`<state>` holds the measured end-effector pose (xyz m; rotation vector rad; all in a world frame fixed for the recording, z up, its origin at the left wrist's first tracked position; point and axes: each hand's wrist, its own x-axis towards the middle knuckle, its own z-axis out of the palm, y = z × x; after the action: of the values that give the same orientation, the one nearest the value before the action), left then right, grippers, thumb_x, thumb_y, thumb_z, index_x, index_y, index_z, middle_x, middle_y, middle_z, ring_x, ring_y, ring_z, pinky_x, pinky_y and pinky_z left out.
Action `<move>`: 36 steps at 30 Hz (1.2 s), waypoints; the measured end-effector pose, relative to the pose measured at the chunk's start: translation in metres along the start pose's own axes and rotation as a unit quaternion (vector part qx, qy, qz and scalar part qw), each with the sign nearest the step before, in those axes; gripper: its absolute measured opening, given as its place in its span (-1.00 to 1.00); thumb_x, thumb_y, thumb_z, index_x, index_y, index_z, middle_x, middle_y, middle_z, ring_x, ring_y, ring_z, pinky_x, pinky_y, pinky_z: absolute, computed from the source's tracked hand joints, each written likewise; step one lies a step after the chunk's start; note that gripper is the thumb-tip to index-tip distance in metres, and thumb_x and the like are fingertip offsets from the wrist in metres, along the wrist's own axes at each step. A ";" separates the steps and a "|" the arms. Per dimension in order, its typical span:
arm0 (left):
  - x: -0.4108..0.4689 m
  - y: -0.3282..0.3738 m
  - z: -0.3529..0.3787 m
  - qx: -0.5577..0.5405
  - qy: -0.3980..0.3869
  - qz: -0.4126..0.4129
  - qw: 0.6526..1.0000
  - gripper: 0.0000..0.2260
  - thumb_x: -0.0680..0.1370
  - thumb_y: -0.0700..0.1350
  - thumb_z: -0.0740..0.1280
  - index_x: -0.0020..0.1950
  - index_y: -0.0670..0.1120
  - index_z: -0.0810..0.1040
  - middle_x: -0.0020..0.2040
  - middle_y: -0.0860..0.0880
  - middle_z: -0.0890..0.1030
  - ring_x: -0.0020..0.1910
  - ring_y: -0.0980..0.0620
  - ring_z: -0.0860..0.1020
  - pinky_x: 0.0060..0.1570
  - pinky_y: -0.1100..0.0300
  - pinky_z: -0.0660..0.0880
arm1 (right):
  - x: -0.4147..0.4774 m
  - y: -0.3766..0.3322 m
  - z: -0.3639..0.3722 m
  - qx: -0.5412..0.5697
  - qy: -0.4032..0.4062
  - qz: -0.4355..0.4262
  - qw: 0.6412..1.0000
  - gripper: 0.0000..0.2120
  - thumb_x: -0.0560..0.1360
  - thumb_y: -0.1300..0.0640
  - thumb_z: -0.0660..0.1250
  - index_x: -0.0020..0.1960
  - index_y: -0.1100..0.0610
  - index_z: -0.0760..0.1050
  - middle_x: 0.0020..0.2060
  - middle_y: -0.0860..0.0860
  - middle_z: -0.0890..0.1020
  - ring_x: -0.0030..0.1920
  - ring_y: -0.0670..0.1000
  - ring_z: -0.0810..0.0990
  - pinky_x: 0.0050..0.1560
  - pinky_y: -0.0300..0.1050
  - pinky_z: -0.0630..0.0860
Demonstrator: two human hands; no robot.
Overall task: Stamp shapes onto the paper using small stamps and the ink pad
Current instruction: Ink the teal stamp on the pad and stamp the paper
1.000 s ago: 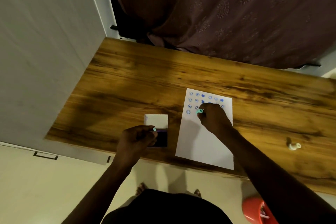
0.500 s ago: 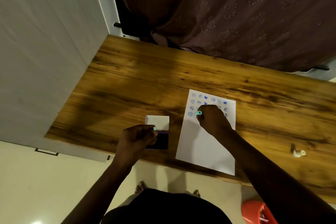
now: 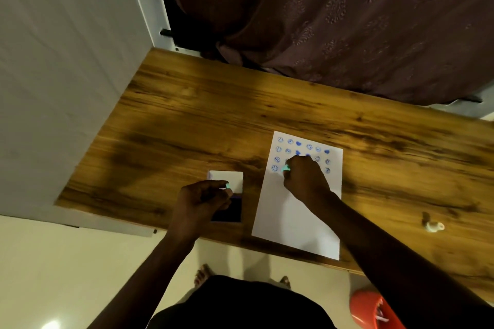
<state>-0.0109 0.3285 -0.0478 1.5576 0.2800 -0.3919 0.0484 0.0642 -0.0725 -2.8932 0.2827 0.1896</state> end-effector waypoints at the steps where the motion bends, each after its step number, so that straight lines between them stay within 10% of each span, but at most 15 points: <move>1: 0.000 0.001 0.001 0.001 -0.003 0.003 1.000 -0.83 0.52 -0.16 0.51 0.09 0.00 0.72 -0.03 -0.06 0.80 -0.03 -0.06 0.77 0.07 -0.06 0.69 | 0.000 -0.001 -0.001 0.001 0.000 0.000 1.000 -0.69 0.50 0.03 0.47 0.18 0.16 0.60 0.11 0.11 0.71 0.02 0.12 0.72 0.02 -0.09 0.63; 15: -0.013 0.019 0.018 0.019 -0.007 0.047 0.999 -0.83 0.51 -0.13 0.54 0.09 -0.01 0.74 -0.02 -0.03 0.79 -0.03 -0.03 0.77 0.02 0.02 0.70 | -0.002 0.026 -0.044 0.188 0.007 0.017 0.982 -0.69 0.48 -0.02 0.52 0.09 0.19 0.72 0.07 0.10 0.74 0.07 0.09 0.68 0.07 -0.15 0.51; 23: -0.016 0.020 0.077 0.028 -0.061 0.049 0.997 -0.78 0.49 -0.26 0.54 0.07 0.01 0.73 -0.12 0.05 0.80 -0.04 -0.05 0.77 -0.13 0.21 0.66 | -0.069 0.049 -0.089 0.635 -0.052 0.095 0.765 -0.81 0.46 0.26 0.52 0.05 0.29 0.70 -0.20 0.18 0.71 -0.23 0.04 0.63 -0.20 -0.20 0.62; 36: -0.023 0.025 0.153 0.035 -0.177 0.104 0.978 -0.61 0.47 -0.40 0.51 0.12 0.05 0.68 0.00 0.11 0.78 -0.02 -0.16 0.76 0.02 -0.04 0.70 | -0.134 0.090 -0.085 0.584 -0.051 0.040 0.809 -0.82 0.52 0.26 0.46 0.06 0.04 0.72 -0.07 0.06 0.76 -0.09 0.03 0.72 -0.11 -0.17 0.65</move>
<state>-0.0328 0.1765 -0.0148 1.5373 -0.1733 -0.5092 -0.0912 -0.0189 0.0107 -1.6339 0.3361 0.1153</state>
